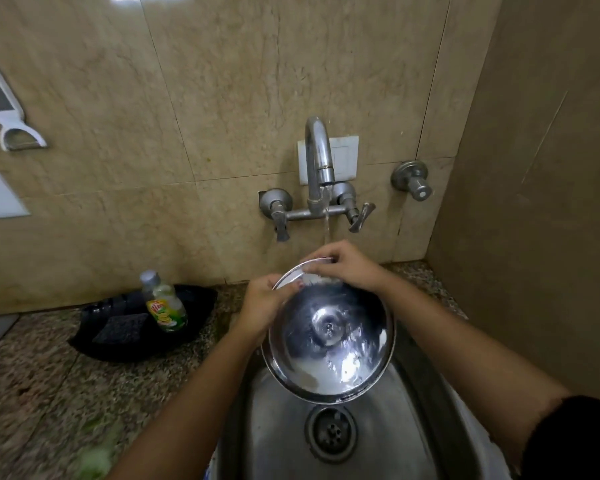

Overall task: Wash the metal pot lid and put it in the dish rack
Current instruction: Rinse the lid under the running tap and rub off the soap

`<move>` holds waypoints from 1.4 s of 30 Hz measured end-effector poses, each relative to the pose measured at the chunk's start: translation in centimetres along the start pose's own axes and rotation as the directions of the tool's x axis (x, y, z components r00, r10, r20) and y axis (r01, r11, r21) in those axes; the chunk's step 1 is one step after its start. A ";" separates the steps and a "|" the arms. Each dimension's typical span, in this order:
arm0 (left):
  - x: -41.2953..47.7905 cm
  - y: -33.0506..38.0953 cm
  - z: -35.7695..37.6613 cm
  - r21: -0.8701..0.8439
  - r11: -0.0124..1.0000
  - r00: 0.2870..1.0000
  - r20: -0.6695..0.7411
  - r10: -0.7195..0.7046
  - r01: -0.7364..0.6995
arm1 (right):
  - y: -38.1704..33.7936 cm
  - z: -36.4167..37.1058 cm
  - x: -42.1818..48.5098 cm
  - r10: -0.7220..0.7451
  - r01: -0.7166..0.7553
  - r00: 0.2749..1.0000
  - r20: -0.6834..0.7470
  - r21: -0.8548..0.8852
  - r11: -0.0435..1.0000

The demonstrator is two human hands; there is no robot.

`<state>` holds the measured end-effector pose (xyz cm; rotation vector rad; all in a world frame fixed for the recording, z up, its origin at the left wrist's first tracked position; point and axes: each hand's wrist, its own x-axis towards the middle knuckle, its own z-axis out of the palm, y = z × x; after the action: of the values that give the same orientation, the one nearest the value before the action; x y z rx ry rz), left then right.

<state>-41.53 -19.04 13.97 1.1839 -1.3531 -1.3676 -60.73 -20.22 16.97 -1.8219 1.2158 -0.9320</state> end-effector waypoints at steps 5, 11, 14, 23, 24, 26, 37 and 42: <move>-0.5 -0.3 0.6 0.003 0.999 0.999 -0.015 0.049 -0.049 | -0.9 0.6 -0.1 0.001 -0.001 1.000 0.015 -0.047 0.999; -1.1 -0.5 -0.7 -0.150 0.989 0.995 -0.097 -0.002 -0.013 | 1.8 -2.0 -3.0 0.261 -0.188 0.940 -0.222 0.303 0.934; -0.2 1.3 -0.5 0.141 0.990 0.996 0.084 0.000 -0.012 | 0.8 -1.3 -2.3 0.249 -0.191 0.951 -0.181 0.289 0.938; 0.6 2.0 0.4 0.140 0.989 0.995 0.090 0.034 -0.046 | 0.4 -0.9 -1.7 0.254 -0.217 0.950 -0.184 0.200 0.956; 0.3 1.5 0.2 0.071 0.997 0.999 0.033 0.009 -0.012 | 0.8 -1.1 -2.0 0.273 -0.219 0.936 -0.222 0.240 0.946; -0.1 0.9 -0.4 -0.068 0.993 0.995 0.029 -0.099 0.101 | 1.4 -1.3 -2.1 0.305 -0.221 0.911 -0.278 0.296 0.929; 0.4 0.6 -1.1 -0.044 0.999 0.999 0.035 -0.021 0.023 | 0.1 -0.6 -1.4 0.301 -0.270 0.937 -0.176 0.180 0.946; 0.4 0.2 -2.5 -0.051 0.987 0.981 0.131 -0.144 0.152 | 1.2 -0.7 -2.1 0.329 -0.258 0.913 -0.240 0.284 0.924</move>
<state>-39.21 -19.87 14.23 1.1937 -1.3221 -1.6028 -62.44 -18.69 15.85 -1.2934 1.4325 -1.1370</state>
